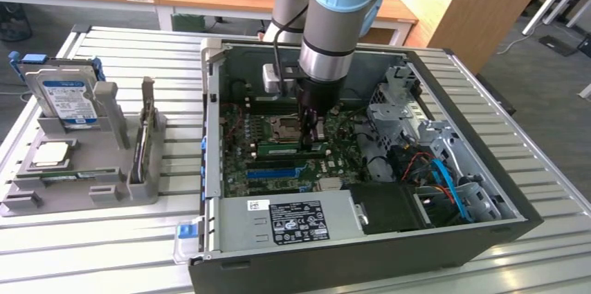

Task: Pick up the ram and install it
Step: 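Insert the ram into the slot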

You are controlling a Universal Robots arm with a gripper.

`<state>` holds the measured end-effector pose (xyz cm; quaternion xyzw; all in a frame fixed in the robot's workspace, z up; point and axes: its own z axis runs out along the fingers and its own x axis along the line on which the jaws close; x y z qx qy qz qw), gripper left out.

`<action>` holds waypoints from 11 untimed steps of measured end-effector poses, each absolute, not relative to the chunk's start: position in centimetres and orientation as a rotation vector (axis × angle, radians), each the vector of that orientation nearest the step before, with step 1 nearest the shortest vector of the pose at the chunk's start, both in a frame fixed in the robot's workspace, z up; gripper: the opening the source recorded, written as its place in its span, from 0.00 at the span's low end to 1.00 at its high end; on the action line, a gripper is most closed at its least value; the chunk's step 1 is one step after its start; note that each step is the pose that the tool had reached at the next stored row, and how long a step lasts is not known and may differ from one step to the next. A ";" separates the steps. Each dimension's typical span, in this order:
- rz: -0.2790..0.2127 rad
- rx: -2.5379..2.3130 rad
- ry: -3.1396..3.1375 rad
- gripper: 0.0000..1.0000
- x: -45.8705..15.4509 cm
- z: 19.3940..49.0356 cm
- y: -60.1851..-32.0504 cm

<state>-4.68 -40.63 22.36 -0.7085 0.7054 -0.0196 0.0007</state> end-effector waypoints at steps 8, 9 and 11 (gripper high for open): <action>-0.062 -2.225 2.215 0.31 -4.7 22.4 -40.6; -0.062 -2.225 2.215 0.31 -4.7 22.4 -40.6; -0.061 -2.225 2.215 0.31 -4.7 22.4 -40.6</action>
